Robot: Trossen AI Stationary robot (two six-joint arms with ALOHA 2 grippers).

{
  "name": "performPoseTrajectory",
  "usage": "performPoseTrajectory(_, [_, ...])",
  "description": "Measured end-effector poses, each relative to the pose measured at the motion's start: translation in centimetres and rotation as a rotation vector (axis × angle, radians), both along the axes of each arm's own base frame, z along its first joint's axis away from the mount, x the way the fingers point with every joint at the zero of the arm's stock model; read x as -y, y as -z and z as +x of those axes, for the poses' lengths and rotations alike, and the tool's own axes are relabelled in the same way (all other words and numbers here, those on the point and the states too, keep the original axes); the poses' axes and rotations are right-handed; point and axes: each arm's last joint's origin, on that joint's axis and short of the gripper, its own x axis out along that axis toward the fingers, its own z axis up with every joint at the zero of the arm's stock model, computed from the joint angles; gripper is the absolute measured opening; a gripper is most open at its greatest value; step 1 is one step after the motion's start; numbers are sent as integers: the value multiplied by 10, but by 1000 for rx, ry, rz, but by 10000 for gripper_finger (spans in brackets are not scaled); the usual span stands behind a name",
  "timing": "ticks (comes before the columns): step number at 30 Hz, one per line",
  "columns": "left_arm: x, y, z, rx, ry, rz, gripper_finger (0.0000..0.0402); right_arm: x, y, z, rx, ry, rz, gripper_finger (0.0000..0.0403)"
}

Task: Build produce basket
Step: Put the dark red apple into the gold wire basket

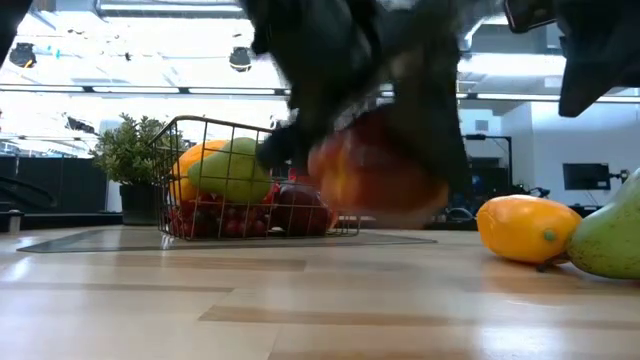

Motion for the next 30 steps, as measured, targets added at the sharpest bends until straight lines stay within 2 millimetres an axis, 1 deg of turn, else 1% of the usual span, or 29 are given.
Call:
performPoseTrajectory(2, [-6,-20,-3,21,-2,9,300,-2,0,-1,-1,-9,0,20])
performPoseTrajectory(6, [-17,-50,-12,28,6,21,300,-6,0,-4,-2,-13,5,22])
performPoseTrajectory(10, [-35,-96,-31,58,0,74,300,-8,0,-6,-5,-13,9,19])
performPoseTrajectory(13, [-56,-125,-47,62,-47,175,300,-8,0,-5,-1,-13,12,17])
performPoseTrajectory(16, [-81,-155,-63,105,-135,293,301,-8,0,-5,2,-12,14,19])
performPoseTrajectory(18, [-97,-169,-68,135,-198,372,301,-8,0,-5,2,-10,15,21])
performPoseTrajectory(21, [-122,-176,-68,121,-239,447,301,-8,0,-5,4,-6,16,22])
performPoseTrajectory(23, [-138,-175,-67,90,-242,479,301,-7,0,-5,0,-3,15,21])
performPoseTrajectory(25, [-152,-172,-64,88,-238,467,301,-6,0,-4,-2,18,22,19])
performPoseTrajectory(27, [-163,-160,-62,77,-228,430,301,-5,0,-4,-8,39,29,18])
performPoseTrajectory(30, [-175,-137,-61,58,-249,403,301,-5,0,-4,-9,49,31,19])
